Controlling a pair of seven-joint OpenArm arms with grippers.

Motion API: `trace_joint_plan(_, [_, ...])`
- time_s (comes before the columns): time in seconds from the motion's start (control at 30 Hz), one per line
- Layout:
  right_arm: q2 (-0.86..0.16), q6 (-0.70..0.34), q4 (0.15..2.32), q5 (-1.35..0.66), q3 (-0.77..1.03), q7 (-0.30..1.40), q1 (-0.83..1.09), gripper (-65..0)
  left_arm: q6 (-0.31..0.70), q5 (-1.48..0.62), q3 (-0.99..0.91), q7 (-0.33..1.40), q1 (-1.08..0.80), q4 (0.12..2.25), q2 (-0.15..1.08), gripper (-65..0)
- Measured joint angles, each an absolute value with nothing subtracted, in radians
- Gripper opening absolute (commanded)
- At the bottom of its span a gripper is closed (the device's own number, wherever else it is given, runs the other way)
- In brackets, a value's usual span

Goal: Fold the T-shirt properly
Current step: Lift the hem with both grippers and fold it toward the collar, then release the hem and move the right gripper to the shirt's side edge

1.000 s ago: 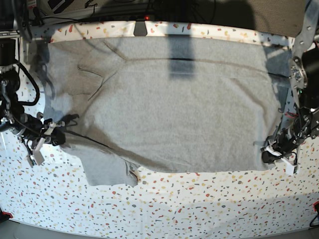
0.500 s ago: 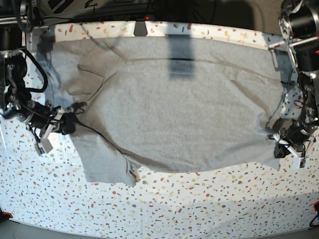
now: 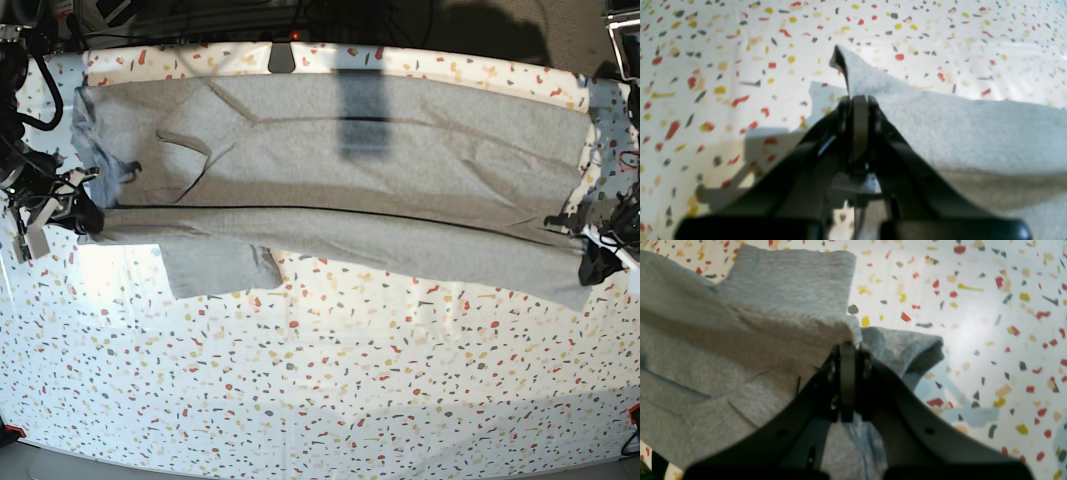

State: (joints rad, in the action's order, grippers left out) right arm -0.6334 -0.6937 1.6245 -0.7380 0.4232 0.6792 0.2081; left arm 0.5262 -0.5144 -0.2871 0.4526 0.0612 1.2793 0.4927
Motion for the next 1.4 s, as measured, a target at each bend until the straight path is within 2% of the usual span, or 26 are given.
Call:
trace_joint_plan(0.23, [-0.631, -0.694, 1.626, -0.802, 0.511, 0.678, 0.292, -65.0, 0.508, -0.529, -0.286, 0.473, 0.006, 1.291, 0.522, -65.0])
trace_joint_plan(0.53, [-0.617, -0.694, 1.626, -0.803, 0.511, 0.679, 0.313, -65.0, 0.505, -0.568, -0.286, 0.495, -0.096, 1.294, 0.541, -65.0])
trace_joint_plan(0.87, [-0.596, -0.694, 1.626, -0.726, 0.511, 0.714, 0.313, -65.0, 0.508, -0.513, -0.286, 0.496, -0.126, 1.294, 0.54, -65.0])
trace_joint_plan(0.9, [-0.586, -0.694, 1.626, -0.724, 0.511, 0.717, 0.313, -62.5, 0.508, -0.513, -0.286, 0.503, -0.128, 1.294, 0.54, -65.0])
trace_joint_plan(0.97, [-0.565, -0.694, 1.626, -0.723, 0.511, 0.736, 0.313, -47.5, 0.508, -0.511, -0.286, 0.522, -0.128, 1.294, 0.54, -62.6])
trace_joint_plan(1.03, [-0.554, -0.694, 1.626, -0.72, 0.511, 0.742, 0.313, -35.9, 0.506, -0.506, -0.286, 0.528, -0.128, 1.294, 0.543, -48.8])
trace_joint_plan(1.07, [-0.553, -0.694, 1.626, -0.72, 0.511, 0.742, 0.31, -32.5, 0.504, -0.502, -0.286, 0.527, -0.128, 1.294, 0.544, -43.2])
trace_joint_plan(1.13, [-0.554, -0.694, 1.626, -0.729, 0.511, 0.742, 0.295, -30.9, 0.5, -0.501, -0.286, 0.528, -0.128, 1.294, 0.546, -37.3])
trace_joint_plan(1.3, [-0.551, -0.693, 1.626, -0.801, 0.513, 0.752, 0.228, -30.9, 0.5, -0.502, -0.286, 0.524, -0.127, 1.294, 0.546, -36.8])
trace_joint_plan(1.4, [-0.537, -0.693, 1.626, -0.825, 0.495, 0.819, 0.145, -30.9, 0.5, -0.516, -0.286, 0.494, -0.127, 1.294, 0.545, -36.8])
